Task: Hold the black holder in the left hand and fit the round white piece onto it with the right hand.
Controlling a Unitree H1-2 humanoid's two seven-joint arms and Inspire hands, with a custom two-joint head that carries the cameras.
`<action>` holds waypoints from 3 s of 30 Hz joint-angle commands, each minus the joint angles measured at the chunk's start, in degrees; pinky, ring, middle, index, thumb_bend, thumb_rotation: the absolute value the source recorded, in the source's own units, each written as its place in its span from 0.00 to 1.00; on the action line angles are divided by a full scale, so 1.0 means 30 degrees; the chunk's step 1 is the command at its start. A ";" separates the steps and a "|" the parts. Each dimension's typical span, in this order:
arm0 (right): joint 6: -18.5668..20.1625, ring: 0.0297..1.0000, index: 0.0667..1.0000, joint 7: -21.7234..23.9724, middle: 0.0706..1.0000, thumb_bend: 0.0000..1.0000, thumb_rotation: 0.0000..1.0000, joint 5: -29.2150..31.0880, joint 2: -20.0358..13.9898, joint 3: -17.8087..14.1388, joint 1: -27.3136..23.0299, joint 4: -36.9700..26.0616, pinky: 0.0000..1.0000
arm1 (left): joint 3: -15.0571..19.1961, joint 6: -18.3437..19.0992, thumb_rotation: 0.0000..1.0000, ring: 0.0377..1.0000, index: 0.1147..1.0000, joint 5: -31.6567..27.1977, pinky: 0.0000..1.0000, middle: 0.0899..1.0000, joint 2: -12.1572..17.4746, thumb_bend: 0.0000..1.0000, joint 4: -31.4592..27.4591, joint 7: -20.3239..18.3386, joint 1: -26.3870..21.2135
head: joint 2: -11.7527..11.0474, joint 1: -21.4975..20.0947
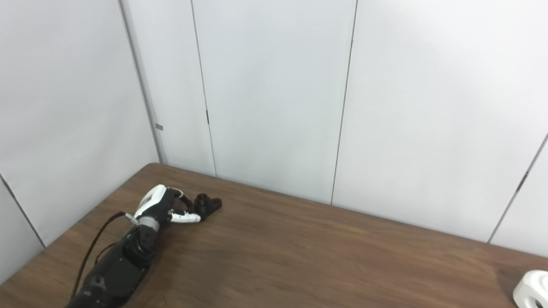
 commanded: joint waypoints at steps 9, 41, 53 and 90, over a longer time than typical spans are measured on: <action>0.0137 0.94 0.93 -0.0373 0.89 0.67 0.99 -0.0477 0.0776 0.0285 0.0645 0.0591 1.00 | -0.0506 0.0224 0.05 0.95 0.42 0.0233 1.00 0.81 0.0231 0.52 -0.1806 -0.0753 0.0380 | 0.0468 -0.0375; 0.2437 0.99 1.00 -0.1048 0.94 0.49 1.00 -0.1241 0.1035 0.1080 0.0952 -0.1887 1.00 | -0.2253 0.1880 0.05 0.94 0.42 0.1269 0.92 0.81 0.0031 0.52 -1.4451 -0.6612 0.5100 | 0.4075 -0.3241; 0.2804 0.93 0.97 -0.1362 0.90 0.57 0.96 -0.1284 0.0842 0.1309 0.0864 -0.2430 1.00 | -0.3818 0.2323 0.05 0.93 0.42 0.2392 0.90 0.82 -0.1205 0.52 -1.7552 -0.8198 0.6567 | 0.5693 -0.4212; 0.5565 0.90 0.94 -0.2341 0.86 0.61 0.97 -0.2496 0.1093 0.2236 0.0489 -0.4658 1.00 | -0.7776 -0.1853 0.05 0.90 0.42 0.4786 0.95 0.79 -0.5383 0.52 -1.7805 -0.7866 1.0566 | 0.8073 -0.6384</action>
